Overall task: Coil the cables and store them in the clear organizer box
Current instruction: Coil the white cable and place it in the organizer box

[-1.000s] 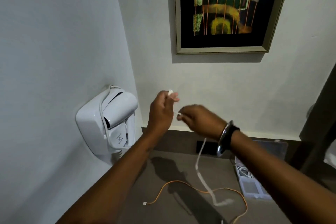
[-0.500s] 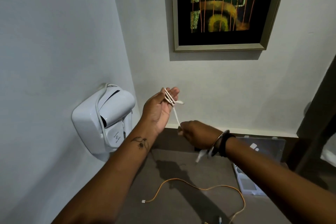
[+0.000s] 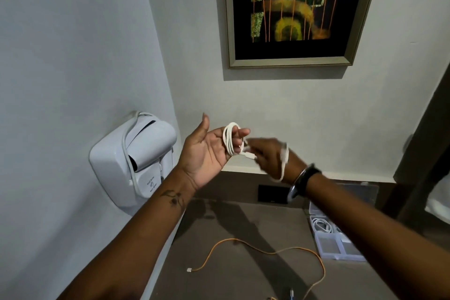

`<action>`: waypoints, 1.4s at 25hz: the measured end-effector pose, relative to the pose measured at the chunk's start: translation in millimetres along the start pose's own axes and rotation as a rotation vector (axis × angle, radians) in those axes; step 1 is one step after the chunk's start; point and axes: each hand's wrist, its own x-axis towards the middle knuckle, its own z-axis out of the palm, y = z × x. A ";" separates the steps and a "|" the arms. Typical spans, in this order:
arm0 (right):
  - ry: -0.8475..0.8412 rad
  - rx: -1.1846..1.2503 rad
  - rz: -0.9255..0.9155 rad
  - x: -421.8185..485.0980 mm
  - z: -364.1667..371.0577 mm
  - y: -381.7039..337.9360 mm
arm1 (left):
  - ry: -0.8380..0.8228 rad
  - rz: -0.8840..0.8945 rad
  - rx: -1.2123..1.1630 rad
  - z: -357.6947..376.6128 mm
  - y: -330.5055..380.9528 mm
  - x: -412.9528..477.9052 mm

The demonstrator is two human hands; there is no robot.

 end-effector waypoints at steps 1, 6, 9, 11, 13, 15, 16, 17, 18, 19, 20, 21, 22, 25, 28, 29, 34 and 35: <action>-0.100 0.060 0.060 -7.2 13.2 -3.9 | 0.061 0.052 -0.033 -0.9 -2.0 0.6; -0.272 0.047 0.038 -15.2 13.1 -20.5 | 0.364 0.174 0.594 -10.9 -21.8 -2.4; -0.092 -0.291 -0.045 3.1 -25.2 -21.4 | 0.224 0.039 1.008 -9.4 -31.9 -7.7; -0.060 -0.342 -0.070 14.7 -43.9 -15.7 | 0.140 -0.055 1.047 -5.8 -27.5 -3.6; -0.032 -0.125 -0.049 18.1 -47.8 -8.9 | 0.086 -0.033 0.917 -4.0 -20.6 -3.2; 0.026 0.200 0.007 15.2 -38.7 -2.9 | 0.027 0.026 0.756 -2.3 -17.6 -6.2; 0.059 0.317 0.018 12.5 -30.0 -1.3 | 0.016 0.054 0.659 0.1 -18.8 -8.3; 0.088 0.413 0.034 10.0 -18.7 -0.6 | 0.039 0.090 0.564 3.7 -21.5 -8.9; 0.114 0.513 0.069 7.8 -6.8 -1.1 | 0.096 0.137 0.481 7.7 -25.1 -7.9; 0.143 0.616 0.131 6.4 3.5 -2.5 | 0.176 0.191 0.430 11.7 -28.6 -5.7; 0.170 0.716 0.208 5.6 11.8 -4.2 | 0.275 0.245 0.422 15.7 -32.5 -2.7; 0.191 0.794 0.275 4.5 18.2 -5.9 | 0.381 0.291 0.445 19.3 -37.3 0.2; 0.205 0.836 0.317 3.5 22.7 -6.8 | 0.481 0.324 0.475 22.2 -42.1 2.3; 0.235 0.751 0.337 5.5 25.5 -4.6 | 0.708 0.334 0.496 26.5 -52.6 7.4; 0.218 0.613 0.321 6.5 23.4 -2.4 | 0.878 0.282 0.454 22.1 -58.7 11.9; 0.218 0.573 0.305 6.5 23.8 -2.1 | 0.906 0.279 0.400 20.2 -60.6 13.7; 0.306 0.508 0.320 3.5 36.4 -0.1 | 0.938 0.218 0.223 11.5 -75.0 22.3; 0.330 0.504 0.340 2.6 38.1 0.6 | 0.924 0.208 0.216 9.6 -78.5 23.1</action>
